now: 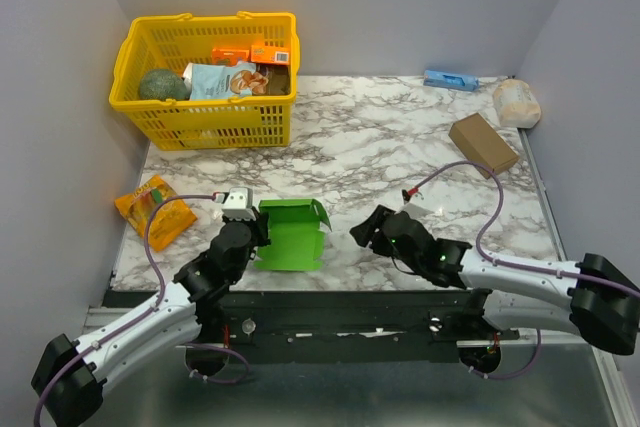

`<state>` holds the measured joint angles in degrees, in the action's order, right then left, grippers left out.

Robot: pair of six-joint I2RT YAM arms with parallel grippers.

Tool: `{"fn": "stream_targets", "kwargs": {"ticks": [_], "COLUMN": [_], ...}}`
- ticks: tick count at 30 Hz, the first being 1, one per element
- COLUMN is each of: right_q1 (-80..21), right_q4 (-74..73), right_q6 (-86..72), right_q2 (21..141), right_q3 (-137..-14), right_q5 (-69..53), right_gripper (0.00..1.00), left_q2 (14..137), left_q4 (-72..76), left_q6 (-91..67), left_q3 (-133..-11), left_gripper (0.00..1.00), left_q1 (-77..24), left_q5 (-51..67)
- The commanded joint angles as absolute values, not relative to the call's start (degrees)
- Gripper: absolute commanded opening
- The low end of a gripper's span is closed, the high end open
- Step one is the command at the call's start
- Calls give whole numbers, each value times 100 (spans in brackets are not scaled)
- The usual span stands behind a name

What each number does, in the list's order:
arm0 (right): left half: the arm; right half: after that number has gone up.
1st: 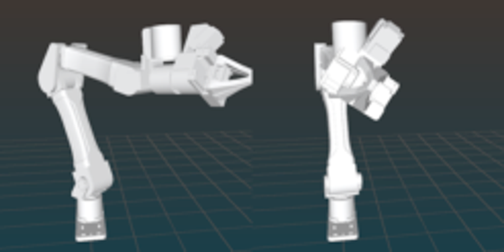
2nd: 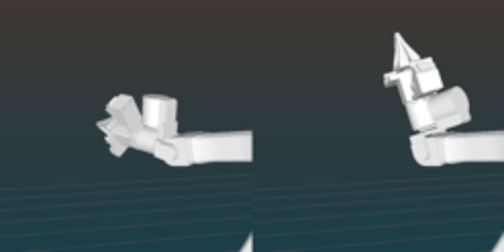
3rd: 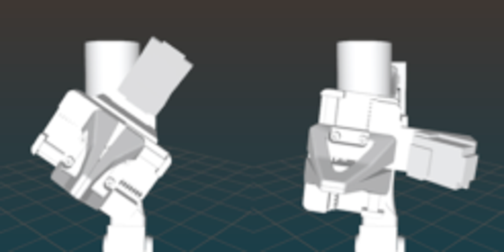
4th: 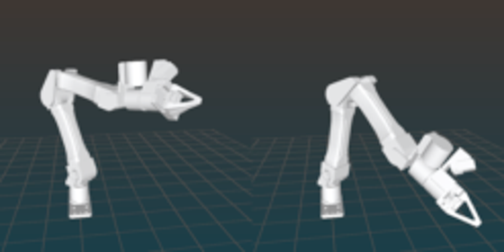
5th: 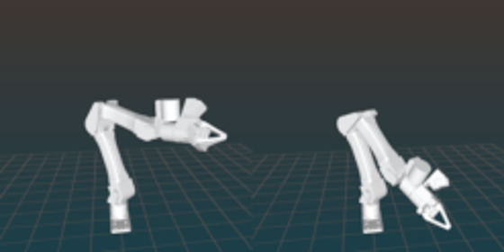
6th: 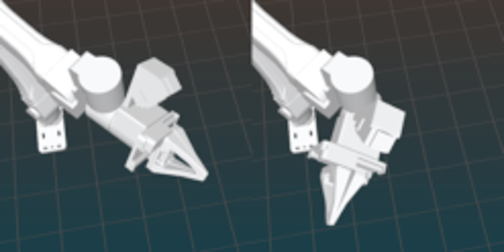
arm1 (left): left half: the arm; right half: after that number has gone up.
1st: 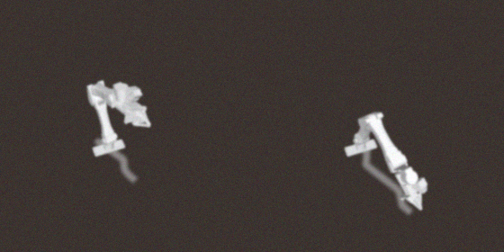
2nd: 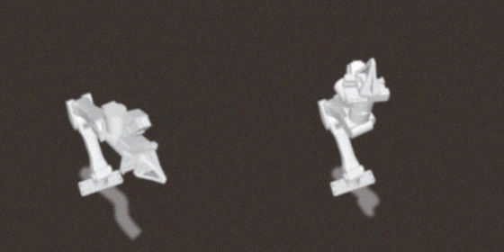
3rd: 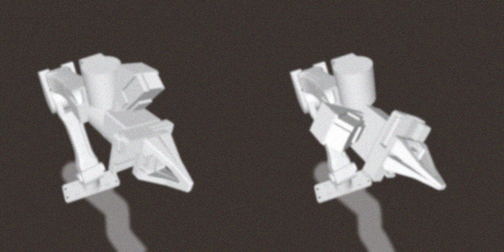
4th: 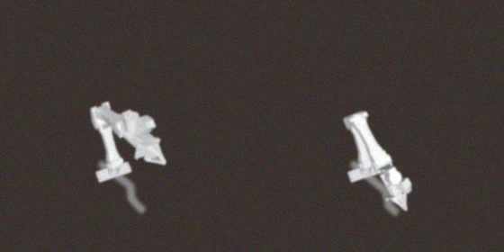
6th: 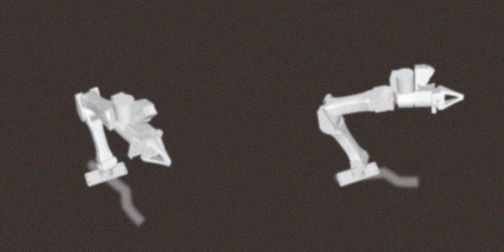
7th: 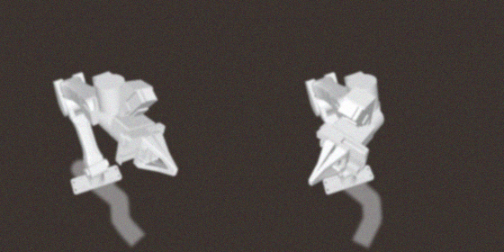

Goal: Fold the paper box

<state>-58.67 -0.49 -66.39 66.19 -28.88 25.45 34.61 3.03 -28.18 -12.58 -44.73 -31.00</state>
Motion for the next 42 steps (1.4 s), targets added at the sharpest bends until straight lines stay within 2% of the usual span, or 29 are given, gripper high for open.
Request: {"fn": "stream_targets", "kwargs": {"ticks": [1,8,12,24,42], "right_q1": [-5486,-4922,-4931,-4939,-5546], "right_q4": [1507,1529,1582,2575,2786], "right_q6": [-4837,-2965,-2672,-2356,-2382], "right_q2": [5794,5291,5519,6837,8015], "right_q3": [-2024,-2214,-2548,-3014,-3700], "right_q5": [1377,80,-263,-1212,-246], "right_gripper": [66,66,69,63,63], "left_q2": [3112,3146,3208,3463,3472], "left_q4": [492,580,589,615,624], "left_q6": [-2830,-2733,-2716,-2698,-2698], "left_q3": [-1072,-1072,-1090,-1186,-1178], "left_gripper": [0,0,0,0,0], "left_q1": [-4368,-4342,-4342,-4324,-4333], "left_q5": [-2585,-2391,-2356,-2312,-2312]}}
